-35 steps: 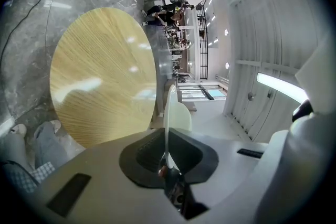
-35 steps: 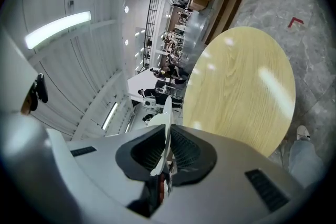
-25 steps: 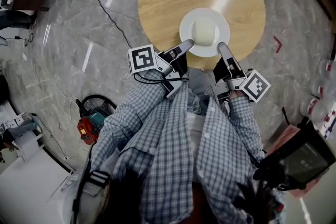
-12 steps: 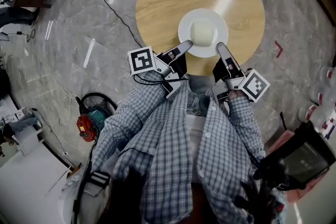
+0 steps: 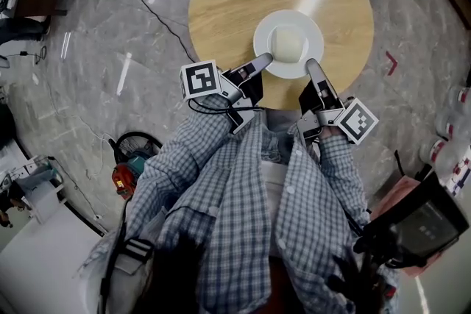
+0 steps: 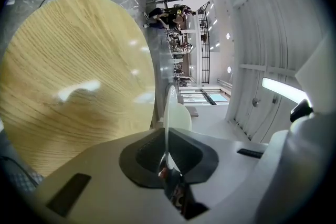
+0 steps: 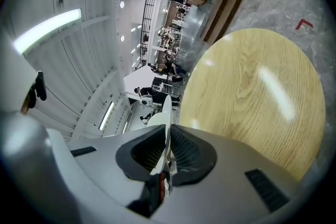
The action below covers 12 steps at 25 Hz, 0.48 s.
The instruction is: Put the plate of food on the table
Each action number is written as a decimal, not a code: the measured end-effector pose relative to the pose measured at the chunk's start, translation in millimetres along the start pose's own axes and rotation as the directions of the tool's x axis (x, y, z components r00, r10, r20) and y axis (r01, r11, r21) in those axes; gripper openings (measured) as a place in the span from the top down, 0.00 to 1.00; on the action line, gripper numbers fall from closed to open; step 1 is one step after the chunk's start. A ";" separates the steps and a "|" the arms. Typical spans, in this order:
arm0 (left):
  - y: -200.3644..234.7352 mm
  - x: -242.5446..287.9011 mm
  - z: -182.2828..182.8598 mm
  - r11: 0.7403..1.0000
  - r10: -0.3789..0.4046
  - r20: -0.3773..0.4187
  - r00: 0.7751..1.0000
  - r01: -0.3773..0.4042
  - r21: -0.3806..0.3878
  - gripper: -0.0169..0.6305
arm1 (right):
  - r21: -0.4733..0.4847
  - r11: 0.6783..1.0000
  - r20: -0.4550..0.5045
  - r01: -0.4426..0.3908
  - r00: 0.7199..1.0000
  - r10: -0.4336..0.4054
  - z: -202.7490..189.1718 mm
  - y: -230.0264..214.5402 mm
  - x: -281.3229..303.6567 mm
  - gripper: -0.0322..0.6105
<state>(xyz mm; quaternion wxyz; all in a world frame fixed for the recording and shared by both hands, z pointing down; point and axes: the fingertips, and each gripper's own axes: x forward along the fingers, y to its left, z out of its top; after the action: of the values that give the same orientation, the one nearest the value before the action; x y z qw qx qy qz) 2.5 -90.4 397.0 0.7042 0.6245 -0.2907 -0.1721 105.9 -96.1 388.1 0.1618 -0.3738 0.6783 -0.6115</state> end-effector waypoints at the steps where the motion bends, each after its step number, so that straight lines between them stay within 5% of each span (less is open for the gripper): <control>1: 0.2 3.7 3.7 1.000 -0.002 -0.006 1.000 0.002 -0.002 0.94 | 0.007 1.000 0.007 0.006 1.000 -0.006 2.2 -2.0 2.7 0.89; 12: 8.1 19.1 7.6 1.000 0.025 -0.052 0.998 -0.025 -0.005 0.94 | 0.020 0.999 0.039 0.047 0.998 -0.048 12.3 -14.8 2.9 0.89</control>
<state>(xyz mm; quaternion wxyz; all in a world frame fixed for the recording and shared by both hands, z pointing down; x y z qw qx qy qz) 11.5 -106.6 409.0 0.7153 0.6231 -0.2797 -0.1478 116.9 -106.4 400.5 0.1642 -0.4003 0.6599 -0.6143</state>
